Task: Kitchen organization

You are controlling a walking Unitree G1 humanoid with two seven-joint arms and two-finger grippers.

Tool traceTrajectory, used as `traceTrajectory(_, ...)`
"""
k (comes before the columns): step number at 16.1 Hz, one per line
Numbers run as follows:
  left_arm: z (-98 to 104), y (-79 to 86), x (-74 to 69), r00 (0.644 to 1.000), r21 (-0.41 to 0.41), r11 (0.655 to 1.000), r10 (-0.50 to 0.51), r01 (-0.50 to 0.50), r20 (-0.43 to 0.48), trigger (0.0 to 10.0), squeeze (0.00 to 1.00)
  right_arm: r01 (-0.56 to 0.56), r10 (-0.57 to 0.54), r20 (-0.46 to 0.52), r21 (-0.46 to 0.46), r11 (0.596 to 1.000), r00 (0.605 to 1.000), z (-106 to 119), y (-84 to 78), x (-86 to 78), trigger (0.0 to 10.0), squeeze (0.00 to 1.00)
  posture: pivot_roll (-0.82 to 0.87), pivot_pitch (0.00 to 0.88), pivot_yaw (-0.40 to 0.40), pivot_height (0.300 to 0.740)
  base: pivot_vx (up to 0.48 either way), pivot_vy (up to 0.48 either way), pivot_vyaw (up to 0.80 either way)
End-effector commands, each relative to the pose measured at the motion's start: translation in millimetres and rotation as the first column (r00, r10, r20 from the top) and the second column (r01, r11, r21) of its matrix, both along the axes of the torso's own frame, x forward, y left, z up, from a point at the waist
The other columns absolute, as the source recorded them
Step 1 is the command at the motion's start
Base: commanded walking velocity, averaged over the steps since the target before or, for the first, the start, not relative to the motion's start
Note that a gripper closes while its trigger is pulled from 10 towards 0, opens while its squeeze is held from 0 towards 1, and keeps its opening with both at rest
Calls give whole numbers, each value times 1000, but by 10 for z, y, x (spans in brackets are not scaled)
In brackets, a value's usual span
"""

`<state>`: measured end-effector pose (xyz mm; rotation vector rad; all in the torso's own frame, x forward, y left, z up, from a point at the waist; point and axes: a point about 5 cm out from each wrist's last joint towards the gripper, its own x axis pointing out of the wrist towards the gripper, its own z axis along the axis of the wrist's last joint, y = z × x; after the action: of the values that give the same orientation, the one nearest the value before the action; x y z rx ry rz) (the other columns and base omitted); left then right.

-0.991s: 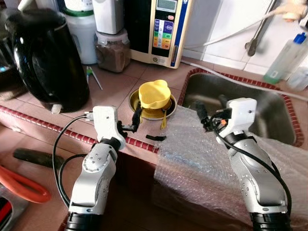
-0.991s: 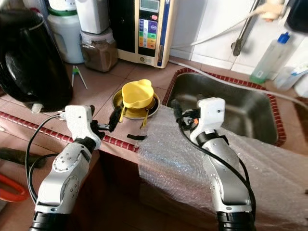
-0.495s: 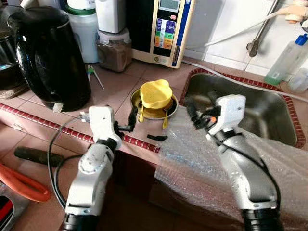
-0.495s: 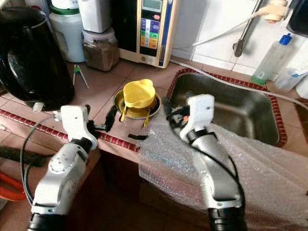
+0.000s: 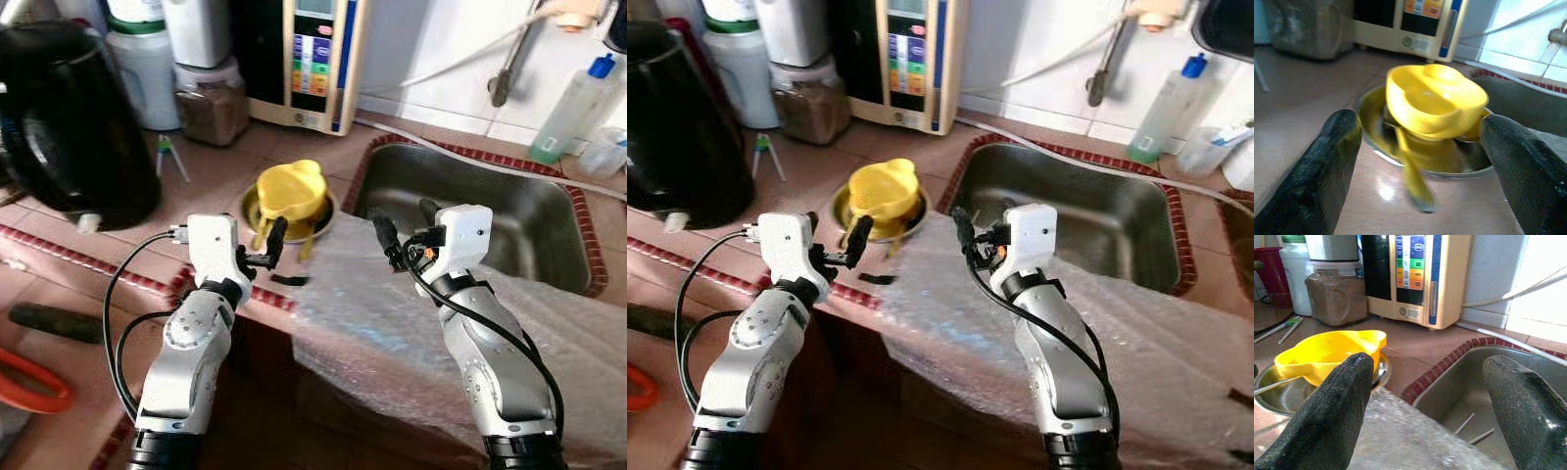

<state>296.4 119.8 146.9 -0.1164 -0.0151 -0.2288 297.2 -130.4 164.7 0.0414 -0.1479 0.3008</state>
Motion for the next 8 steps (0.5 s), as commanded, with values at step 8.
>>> traceTrajectory(8, 22, 161, -121, 999, 17, 999, 41, -41, -11, 10000, 0, 5, -5, -3, 31, 1000, 1000, -41, 65, 24, 10000, 0, 45, 100, 10, 740, 0, -115, 0)
